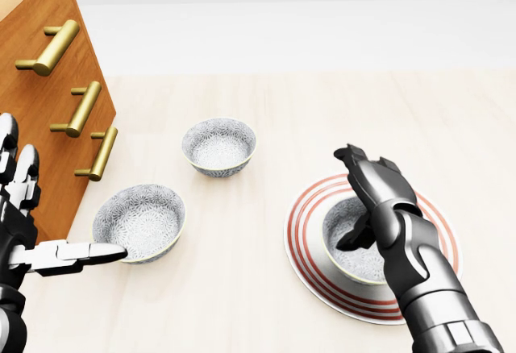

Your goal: Put the bowl at the front on the plate.

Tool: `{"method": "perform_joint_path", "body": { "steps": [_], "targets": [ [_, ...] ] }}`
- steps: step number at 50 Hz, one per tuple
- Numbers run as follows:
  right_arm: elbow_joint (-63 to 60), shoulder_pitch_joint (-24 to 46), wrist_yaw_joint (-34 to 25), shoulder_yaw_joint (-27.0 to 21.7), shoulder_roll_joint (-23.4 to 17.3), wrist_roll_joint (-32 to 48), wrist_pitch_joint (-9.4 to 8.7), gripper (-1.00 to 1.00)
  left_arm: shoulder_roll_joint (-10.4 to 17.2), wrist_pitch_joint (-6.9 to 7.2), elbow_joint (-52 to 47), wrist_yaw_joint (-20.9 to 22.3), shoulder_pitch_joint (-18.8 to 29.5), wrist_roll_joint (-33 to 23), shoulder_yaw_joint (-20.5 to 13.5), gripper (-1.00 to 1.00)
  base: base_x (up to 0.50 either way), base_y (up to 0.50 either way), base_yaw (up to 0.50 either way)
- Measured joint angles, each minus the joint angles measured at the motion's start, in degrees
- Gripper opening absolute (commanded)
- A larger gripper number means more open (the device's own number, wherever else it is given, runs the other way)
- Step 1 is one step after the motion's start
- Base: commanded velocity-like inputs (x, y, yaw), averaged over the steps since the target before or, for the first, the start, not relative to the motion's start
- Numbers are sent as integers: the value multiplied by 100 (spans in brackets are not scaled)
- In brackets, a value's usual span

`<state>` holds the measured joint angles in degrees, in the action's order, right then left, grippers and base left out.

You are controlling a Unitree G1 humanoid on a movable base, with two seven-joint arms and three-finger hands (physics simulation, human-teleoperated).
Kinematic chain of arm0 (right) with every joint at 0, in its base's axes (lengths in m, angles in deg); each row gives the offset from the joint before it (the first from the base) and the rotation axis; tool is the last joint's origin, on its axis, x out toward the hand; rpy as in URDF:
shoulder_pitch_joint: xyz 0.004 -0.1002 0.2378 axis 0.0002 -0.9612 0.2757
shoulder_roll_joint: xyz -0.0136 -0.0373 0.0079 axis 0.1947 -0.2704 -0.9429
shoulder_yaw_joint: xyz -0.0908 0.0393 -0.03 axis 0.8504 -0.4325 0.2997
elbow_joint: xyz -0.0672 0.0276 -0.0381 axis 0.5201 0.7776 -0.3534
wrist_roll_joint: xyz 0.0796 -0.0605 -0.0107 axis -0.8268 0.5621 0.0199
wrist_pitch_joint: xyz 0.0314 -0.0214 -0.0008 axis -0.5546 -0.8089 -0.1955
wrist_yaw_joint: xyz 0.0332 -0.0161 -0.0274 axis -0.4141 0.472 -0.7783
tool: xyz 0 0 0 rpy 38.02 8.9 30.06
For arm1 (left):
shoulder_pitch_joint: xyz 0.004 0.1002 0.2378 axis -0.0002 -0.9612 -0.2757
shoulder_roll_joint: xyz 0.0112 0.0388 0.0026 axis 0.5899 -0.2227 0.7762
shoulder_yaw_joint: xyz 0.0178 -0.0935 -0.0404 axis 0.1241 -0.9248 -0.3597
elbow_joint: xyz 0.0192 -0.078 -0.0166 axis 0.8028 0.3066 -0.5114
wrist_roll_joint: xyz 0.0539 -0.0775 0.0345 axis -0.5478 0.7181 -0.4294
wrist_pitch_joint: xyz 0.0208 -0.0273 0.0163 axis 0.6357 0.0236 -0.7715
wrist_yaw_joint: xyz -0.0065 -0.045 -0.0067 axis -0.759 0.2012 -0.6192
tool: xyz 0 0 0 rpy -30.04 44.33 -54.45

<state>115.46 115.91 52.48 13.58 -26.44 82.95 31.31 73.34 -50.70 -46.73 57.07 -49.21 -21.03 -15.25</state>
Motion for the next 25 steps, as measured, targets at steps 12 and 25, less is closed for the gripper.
{"method": "perform_joint_path", "body": {
  "steps": [12, 25],
  "targets": [
    [84, 44, 70, 1, -17, -23, 0, 100, 5, 0, 15, -8, 12, 5, 4, 99, 0, 0, 0],
    [-466, -68, -97, -71, -11, -68, 0, 100, -6, 0, -159, 4, -27, 11, -14, 98, 0, 0, 0]
  ]
}}
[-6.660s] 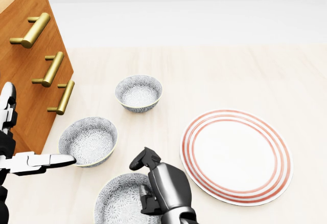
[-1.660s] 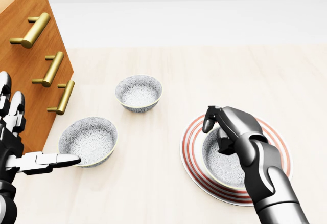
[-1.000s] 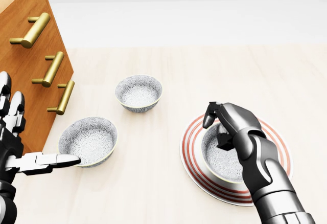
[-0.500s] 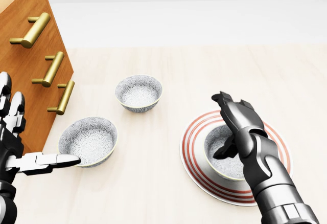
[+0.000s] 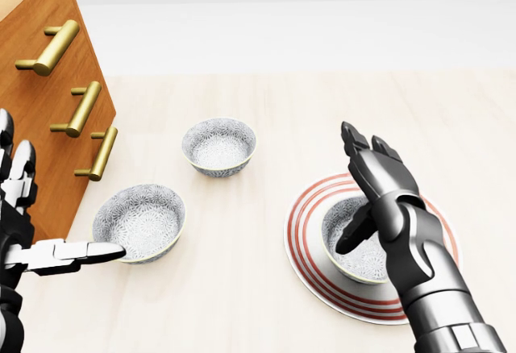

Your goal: Put the bowl at the front on the plate.

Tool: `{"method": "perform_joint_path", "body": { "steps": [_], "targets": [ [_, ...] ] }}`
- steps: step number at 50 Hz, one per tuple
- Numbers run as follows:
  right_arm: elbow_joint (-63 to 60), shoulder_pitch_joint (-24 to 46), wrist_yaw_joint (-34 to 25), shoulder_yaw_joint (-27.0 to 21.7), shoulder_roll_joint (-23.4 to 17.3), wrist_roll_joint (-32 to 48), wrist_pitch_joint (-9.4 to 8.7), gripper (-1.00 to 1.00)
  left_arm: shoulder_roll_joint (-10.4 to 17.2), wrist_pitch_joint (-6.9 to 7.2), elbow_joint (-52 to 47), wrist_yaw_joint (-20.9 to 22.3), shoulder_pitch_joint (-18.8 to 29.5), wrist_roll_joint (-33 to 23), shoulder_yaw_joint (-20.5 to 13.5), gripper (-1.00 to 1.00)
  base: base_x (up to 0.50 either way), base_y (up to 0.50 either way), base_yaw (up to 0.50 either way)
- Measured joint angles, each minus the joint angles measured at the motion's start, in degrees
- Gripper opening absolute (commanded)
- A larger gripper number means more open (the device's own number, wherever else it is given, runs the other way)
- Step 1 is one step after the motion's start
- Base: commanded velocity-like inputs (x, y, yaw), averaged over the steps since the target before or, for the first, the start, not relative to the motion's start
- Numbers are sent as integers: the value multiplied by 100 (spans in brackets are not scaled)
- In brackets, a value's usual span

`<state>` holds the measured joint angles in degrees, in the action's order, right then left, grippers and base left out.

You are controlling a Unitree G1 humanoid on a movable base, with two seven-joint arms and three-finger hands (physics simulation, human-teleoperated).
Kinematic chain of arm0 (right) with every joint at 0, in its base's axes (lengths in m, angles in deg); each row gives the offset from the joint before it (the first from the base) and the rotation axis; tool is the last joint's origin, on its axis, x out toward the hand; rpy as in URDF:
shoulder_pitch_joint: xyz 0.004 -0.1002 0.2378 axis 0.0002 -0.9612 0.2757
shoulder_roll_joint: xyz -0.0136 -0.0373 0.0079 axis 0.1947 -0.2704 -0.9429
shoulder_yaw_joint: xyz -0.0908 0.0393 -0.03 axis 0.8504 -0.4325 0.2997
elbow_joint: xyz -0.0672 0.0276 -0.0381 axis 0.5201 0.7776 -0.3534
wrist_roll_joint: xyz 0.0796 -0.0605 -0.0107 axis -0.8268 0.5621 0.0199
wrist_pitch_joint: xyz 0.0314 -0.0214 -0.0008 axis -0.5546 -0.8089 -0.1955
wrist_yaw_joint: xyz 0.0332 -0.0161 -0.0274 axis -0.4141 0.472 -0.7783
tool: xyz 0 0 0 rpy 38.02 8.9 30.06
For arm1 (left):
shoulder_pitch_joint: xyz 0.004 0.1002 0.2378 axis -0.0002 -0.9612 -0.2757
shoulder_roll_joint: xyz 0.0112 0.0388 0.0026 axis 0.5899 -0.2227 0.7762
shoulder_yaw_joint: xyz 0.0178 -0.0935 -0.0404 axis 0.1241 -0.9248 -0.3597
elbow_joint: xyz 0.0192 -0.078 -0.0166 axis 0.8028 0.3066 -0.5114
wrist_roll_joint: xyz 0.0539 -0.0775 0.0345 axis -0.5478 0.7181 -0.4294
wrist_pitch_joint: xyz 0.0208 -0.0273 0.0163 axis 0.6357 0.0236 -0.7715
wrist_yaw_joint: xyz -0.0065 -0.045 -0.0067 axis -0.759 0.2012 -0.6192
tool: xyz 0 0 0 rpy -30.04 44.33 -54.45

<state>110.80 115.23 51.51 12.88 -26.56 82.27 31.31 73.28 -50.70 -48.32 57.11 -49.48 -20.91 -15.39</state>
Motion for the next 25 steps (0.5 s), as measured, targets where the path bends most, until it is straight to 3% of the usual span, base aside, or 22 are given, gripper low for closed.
{"method": "perform_joint_path", "body": {
  "steps": [25],
  "targets": [
    [-3105, -511, -695, -442, 70, -1081, 0, 100, -27, 0, -126, 21, -45, 0, -13, 98, 0, 0, 0]
  ]
}}
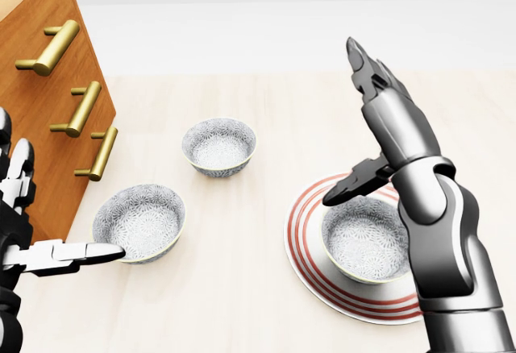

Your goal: Put the bowl at the front on the plate.

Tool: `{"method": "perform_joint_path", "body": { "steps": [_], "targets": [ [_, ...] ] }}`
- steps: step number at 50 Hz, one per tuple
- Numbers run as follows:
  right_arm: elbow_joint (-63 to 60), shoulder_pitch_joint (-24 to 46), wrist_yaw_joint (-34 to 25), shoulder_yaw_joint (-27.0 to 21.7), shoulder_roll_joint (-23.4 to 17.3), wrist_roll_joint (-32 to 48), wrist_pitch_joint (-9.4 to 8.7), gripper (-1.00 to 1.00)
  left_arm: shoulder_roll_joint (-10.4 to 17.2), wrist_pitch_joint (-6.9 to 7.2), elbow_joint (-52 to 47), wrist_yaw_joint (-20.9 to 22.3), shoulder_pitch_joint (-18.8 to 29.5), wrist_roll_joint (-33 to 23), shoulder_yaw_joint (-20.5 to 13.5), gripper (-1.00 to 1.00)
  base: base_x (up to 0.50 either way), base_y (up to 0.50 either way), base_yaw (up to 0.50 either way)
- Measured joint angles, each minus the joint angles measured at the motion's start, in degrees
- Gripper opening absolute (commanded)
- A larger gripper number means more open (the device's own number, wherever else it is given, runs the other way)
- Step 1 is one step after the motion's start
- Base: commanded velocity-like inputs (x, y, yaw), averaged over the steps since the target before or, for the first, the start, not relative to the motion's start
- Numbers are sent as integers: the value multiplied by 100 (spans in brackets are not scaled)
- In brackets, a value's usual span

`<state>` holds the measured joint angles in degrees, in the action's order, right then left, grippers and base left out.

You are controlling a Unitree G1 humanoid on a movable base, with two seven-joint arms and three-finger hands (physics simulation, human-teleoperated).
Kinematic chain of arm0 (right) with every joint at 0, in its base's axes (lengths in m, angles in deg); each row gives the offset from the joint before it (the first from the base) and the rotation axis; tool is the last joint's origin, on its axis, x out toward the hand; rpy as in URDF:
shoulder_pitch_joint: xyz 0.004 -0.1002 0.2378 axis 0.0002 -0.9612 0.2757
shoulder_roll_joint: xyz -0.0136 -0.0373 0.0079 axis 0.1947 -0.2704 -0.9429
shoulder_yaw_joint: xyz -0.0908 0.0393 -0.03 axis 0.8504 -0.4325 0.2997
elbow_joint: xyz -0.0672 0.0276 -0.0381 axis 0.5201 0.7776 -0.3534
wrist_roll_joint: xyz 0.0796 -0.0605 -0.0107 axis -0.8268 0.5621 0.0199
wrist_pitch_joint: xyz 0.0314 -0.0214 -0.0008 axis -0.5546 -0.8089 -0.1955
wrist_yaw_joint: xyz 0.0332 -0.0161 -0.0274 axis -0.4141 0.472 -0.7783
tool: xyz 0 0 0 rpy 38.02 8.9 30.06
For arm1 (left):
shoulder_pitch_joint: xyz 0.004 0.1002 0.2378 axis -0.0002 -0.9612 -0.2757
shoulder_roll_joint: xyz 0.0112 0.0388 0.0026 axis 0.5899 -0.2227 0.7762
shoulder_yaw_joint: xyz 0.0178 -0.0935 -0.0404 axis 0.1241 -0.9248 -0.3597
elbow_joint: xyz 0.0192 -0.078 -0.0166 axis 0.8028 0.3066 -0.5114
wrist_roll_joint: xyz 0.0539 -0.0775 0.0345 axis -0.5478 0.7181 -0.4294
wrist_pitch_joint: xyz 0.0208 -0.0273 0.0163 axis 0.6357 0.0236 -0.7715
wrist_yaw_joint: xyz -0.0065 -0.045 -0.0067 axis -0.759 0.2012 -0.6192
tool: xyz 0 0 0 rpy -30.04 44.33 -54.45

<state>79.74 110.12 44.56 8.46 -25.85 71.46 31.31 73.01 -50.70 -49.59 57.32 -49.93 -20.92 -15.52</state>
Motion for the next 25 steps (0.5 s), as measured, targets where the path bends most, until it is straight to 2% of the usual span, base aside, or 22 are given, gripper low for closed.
{"method": "perform_joint_path", "body": {
  "steps": [11, 25],
  "targets": [
    [-1373, -349, 0, -208, 59, -848, 0, 100, 0, 0, 8, 6, 1, 15, -2, 99, 0, 0, 0],
    [-2940, -1008, 299, -496, 165, -2143, 0, 100, -14, 0, -55, 20, -22, 27, 9, 99, 0, 0, 0]
  ]
}}
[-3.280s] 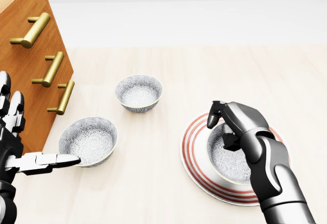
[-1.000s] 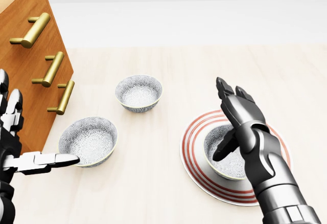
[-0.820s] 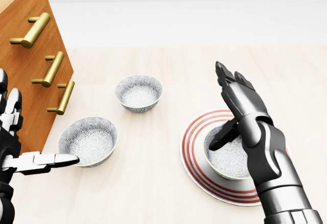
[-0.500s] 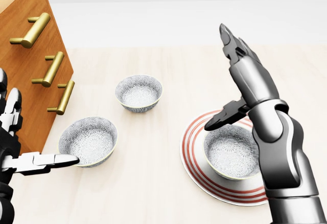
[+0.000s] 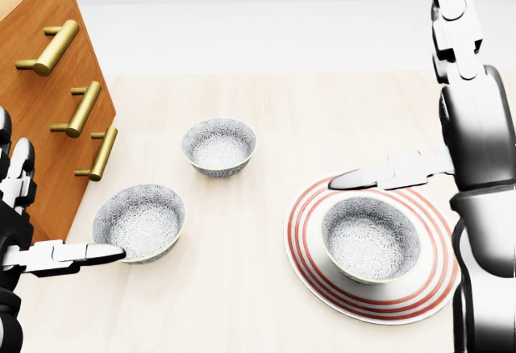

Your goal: Put the bowl at the front on the plate.

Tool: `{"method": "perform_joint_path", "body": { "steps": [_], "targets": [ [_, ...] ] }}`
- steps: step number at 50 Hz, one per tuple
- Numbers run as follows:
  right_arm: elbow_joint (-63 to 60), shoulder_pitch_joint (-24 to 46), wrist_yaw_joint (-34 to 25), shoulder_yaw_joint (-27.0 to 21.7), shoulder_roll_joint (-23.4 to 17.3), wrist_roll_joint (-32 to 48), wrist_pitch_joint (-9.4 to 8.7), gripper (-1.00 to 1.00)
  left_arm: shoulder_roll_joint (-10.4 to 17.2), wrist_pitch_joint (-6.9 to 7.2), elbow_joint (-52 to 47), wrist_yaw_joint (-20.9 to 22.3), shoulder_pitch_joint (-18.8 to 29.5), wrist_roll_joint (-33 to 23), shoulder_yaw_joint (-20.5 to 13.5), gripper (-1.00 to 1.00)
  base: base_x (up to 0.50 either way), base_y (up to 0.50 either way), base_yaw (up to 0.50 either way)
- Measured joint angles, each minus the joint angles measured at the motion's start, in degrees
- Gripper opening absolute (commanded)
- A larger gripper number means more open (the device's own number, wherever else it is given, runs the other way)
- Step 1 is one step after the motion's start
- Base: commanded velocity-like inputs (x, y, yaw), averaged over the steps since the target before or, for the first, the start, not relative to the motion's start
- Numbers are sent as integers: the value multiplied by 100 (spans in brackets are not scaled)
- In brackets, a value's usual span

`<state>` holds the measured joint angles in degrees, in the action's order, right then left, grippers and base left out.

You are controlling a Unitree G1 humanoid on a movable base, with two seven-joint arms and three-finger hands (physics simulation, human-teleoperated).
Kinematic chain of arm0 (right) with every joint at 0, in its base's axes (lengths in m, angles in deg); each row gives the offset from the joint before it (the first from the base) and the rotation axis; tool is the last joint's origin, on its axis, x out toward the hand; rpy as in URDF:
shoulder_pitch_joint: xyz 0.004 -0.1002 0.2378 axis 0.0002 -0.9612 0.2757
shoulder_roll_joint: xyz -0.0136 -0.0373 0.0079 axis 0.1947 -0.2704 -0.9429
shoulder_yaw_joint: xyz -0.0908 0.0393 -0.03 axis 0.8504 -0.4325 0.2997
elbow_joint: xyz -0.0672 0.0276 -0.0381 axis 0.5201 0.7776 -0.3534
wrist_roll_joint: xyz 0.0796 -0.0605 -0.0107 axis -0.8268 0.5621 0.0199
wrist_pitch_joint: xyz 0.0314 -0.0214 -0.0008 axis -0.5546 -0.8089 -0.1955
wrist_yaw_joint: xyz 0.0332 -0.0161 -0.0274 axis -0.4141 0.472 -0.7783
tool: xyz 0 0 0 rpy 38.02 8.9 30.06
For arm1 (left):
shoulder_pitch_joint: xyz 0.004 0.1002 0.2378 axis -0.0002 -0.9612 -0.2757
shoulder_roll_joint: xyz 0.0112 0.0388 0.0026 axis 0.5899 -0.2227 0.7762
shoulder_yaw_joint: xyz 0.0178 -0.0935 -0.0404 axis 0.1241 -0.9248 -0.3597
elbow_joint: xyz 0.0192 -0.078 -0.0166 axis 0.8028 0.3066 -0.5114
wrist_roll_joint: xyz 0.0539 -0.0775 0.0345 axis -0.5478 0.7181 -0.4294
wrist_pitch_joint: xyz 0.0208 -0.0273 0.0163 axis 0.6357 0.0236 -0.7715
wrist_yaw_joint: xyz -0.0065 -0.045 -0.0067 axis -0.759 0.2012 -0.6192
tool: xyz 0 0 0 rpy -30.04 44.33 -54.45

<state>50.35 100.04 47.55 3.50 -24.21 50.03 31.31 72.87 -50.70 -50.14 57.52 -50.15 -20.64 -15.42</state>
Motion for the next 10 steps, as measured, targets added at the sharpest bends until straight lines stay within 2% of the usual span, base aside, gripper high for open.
{"method": "perform_joint_path", "body": {
  "steps": [10],
  "targets": [
    [-1155, -587, 182, -247, 103, -999, 0, 100, -25, 0, -64, 15, -32, -3, 13, 98, 0, 0, 0]
  ]
}}
